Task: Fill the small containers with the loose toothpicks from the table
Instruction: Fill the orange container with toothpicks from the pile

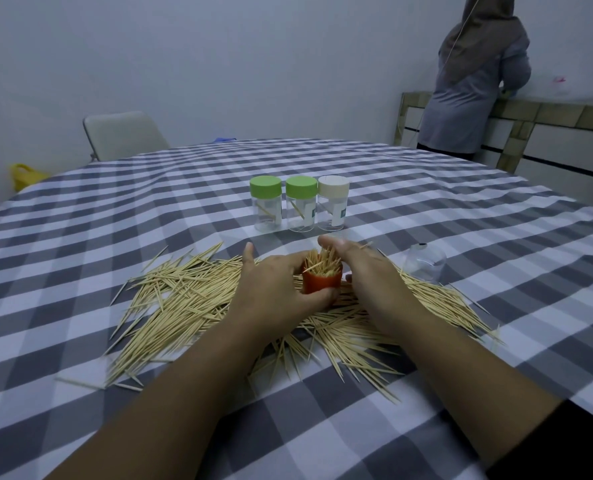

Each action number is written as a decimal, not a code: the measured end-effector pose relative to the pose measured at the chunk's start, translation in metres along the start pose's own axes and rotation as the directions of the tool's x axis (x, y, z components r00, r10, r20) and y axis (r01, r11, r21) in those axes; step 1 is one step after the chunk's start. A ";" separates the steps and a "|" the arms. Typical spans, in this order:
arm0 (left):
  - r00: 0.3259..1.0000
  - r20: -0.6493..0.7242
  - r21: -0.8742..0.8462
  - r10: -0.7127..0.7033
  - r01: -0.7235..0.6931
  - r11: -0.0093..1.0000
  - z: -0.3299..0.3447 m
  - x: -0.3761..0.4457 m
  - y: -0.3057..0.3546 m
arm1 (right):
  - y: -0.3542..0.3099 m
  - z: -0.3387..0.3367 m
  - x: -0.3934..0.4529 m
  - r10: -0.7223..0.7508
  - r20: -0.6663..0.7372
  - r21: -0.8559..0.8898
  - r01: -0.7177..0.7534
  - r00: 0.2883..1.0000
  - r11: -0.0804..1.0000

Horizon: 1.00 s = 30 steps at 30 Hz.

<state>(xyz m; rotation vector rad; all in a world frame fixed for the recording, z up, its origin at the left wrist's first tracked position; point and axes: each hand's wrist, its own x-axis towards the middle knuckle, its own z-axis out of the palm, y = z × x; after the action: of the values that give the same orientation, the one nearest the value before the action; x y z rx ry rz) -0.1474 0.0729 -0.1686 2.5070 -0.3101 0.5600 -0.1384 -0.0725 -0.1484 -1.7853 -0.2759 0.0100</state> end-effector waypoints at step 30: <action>0.999 0.036 -0.022 0.022 -0.021 1.000 0.003 0.001 -0.002 | 0.011 0.008 0.003 -0.293 -0.087 -0.005 0.293 0.952 0.956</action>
<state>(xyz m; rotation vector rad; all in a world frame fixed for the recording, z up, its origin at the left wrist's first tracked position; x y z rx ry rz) -0.1453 0.0724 -0.1717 2.4983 -0.3552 0.5172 -0.1345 -0.0667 -0.1598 -1.7169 -0.4747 -0.2780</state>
